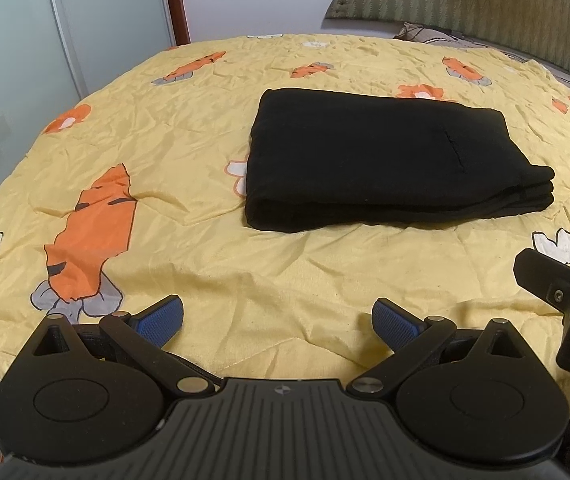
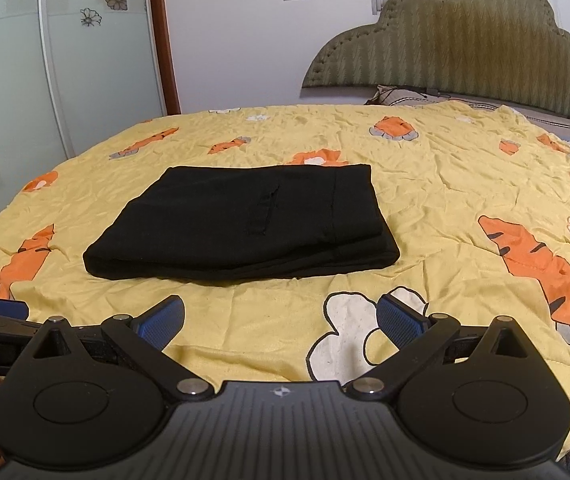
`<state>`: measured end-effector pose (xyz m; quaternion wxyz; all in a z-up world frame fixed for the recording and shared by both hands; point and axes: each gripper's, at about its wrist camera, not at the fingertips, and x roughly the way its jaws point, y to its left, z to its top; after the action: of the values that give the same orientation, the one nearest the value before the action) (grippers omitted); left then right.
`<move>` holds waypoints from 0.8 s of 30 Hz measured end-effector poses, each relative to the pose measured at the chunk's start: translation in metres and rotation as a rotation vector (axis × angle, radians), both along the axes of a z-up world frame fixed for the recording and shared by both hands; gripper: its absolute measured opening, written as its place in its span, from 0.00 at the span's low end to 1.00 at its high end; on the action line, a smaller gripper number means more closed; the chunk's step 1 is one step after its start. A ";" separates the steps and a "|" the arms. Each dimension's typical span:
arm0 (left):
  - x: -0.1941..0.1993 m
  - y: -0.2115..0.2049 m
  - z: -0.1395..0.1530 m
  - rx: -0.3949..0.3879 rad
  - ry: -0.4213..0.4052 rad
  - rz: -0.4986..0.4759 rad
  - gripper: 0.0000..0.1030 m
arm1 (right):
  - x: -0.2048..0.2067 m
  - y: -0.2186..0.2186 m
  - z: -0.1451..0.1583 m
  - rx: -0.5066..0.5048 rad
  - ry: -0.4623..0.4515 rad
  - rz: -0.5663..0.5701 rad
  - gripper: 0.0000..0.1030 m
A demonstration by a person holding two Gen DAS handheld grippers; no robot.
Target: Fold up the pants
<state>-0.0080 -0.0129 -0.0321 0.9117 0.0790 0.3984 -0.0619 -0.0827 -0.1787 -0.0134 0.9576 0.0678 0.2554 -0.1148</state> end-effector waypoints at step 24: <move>-0.001 0.005 -0.024 -0.043 -0.034 0.028 1.00 | 0.016 -0.003 -0.052 -0.070 0.040 -0.028 1.00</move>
<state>-0.0088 -0.0076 -0.0557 0.9206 0.0549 0.3826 -0.0562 -0.0667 -0.1814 -0.0652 0.9524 0.0354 0.2694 -0.1384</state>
